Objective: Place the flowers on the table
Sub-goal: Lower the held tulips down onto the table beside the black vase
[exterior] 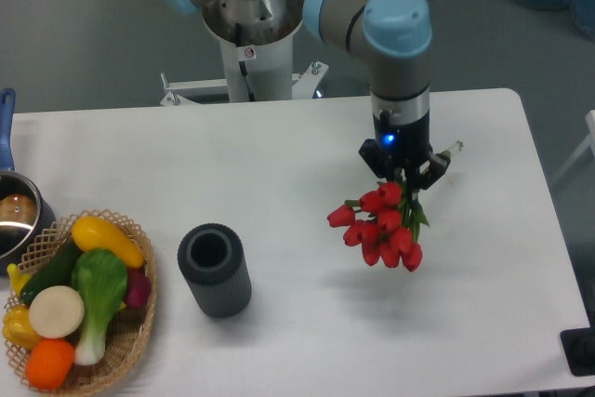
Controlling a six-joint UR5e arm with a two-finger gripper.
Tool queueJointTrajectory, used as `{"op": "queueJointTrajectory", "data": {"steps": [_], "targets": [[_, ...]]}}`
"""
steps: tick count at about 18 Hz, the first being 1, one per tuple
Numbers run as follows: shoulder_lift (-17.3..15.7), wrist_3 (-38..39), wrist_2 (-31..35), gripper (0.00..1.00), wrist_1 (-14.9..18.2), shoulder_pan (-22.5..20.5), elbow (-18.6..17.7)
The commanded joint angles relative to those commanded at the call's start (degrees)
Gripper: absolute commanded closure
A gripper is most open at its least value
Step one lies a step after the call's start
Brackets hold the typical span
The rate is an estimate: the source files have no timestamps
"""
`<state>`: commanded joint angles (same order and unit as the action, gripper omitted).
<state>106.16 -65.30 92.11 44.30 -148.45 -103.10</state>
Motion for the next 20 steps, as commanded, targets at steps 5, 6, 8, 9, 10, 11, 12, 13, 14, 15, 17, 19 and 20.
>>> {"op": "queueJointTrajectory", "data": {"steps": [5, 6, 8, 9, 10, 11, 12, 13, 14, 15, 17, 19, 20], "targets": [[6.25, 0.53, -0.18, 0.74, 0.26, 2.29, 3.26], [6.95, 0.53, -0.09, 0.74, 0.26, 2.38, 3.17], [8.01, 0.53, -0.18, 0.74, 0.26, 2.82, 2.99], [8.71, 0.53, 0.09, 0.74, 0.26, 2.91, 2.91], [9.06, 0.44, 0.17, 0.74, 0.26, 2.91, 2.91], [9.41, 0.44, 0.18, 0.74, 0.35, 2.99, 2.82], [9.77, 0.44, 0.26, 0.73, 0.26, 3.34, 2.82], [9.94, 0.44, 0.26, 0.73, 0.35, 3.52, 2.82], [10.21, 0.44, 0.18, 0.73, 0.44, 3.52, 2.82], [10.30, 0.44, 0.18, 0.73, 0.53, 3.52, 2.82], [11.00, 0.35, 0.18, 0.73, 0.44, 3.52, 2.82], [11.00, 0.35, -0.17, 0.73, 0.44, 3.52, 2.99], [11.09, 0.35, -0.18, 0.72, 0.44, 3.52, 2.99]]}}
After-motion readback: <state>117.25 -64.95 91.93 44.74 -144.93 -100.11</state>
